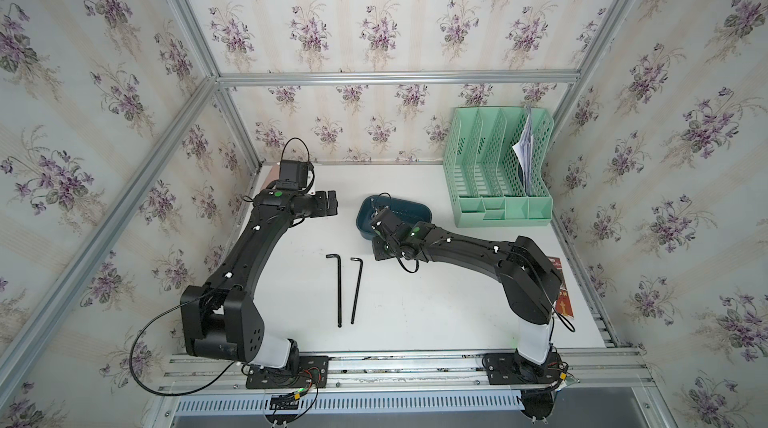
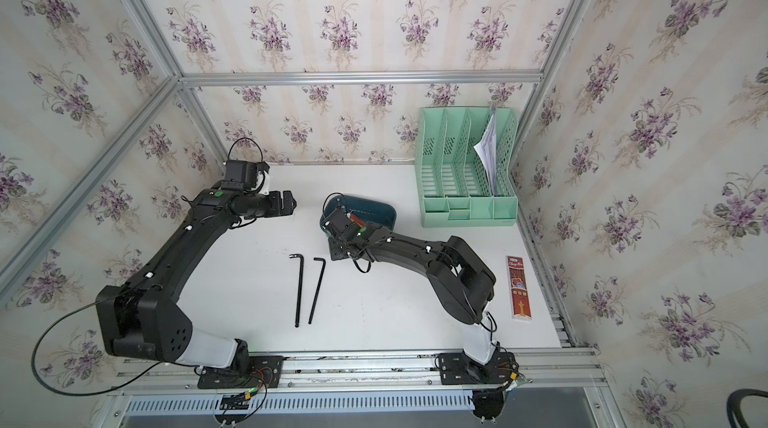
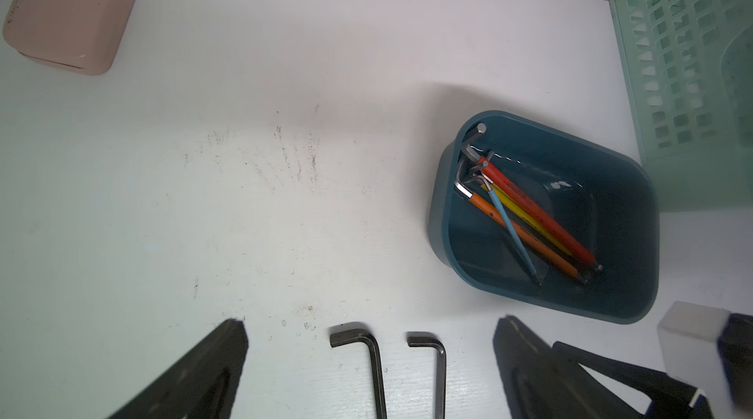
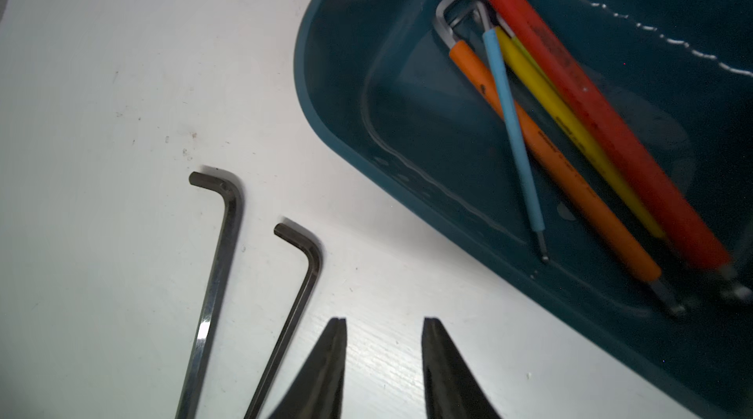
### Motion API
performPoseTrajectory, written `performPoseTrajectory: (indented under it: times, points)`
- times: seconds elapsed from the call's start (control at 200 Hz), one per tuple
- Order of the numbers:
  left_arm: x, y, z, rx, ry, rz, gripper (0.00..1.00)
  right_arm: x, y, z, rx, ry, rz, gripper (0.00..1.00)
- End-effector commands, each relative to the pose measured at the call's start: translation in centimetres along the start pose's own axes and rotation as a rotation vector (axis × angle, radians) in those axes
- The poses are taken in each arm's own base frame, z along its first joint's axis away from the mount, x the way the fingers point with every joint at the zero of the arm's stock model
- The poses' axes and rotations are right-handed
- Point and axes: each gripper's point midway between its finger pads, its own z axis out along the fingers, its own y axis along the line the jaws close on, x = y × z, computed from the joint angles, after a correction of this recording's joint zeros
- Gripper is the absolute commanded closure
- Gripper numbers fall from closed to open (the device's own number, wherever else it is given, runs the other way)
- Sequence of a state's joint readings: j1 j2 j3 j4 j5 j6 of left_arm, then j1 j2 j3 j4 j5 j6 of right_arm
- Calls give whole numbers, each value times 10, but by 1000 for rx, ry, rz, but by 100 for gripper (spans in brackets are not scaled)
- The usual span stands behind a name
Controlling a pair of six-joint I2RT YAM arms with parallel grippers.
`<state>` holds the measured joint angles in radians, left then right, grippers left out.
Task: Put the hex key on the desktop into the storage box
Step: Place the Allen key in the storage box, then adjust the Allen key at the center of the board.
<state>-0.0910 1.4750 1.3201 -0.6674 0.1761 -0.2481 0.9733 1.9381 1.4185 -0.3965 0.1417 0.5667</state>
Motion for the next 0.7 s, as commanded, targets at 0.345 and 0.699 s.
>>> performPoseTrajectory:
  times: [0.345, 0.699]
  points:
    - [-10, -3, -23, 22, -41, -17, 1, 35, 38, 6, 26, 58, -2, 64]
    - [-13, 19, -38, -67, -85, -14, 1, 68, 61, 32, 72, 107, 18, 58]
